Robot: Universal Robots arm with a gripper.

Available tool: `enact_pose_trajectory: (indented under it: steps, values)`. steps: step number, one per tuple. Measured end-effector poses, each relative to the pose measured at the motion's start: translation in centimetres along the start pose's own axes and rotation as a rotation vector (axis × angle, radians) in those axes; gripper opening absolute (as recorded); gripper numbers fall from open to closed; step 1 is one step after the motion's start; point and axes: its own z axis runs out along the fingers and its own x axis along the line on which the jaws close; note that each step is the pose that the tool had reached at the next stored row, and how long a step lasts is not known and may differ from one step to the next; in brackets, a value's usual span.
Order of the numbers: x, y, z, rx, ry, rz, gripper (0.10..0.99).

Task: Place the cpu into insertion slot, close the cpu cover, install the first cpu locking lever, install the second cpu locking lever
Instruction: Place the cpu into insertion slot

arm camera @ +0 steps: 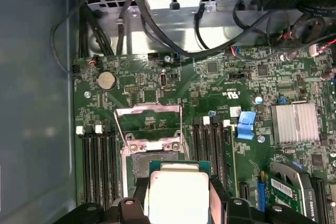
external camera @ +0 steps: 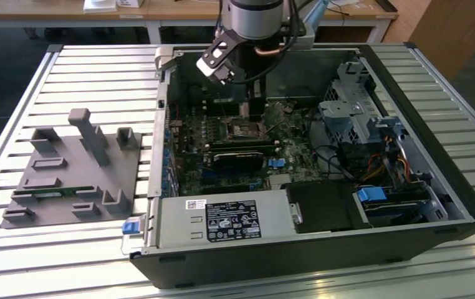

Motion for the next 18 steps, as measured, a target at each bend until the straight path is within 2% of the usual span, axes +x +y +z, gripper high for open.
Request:
enact_pose_trajectory:
  steps: [18]
  values:
    - [-0.01, -0.05, 0.64, 0.000, -0.0084, 0.099, 0.541]
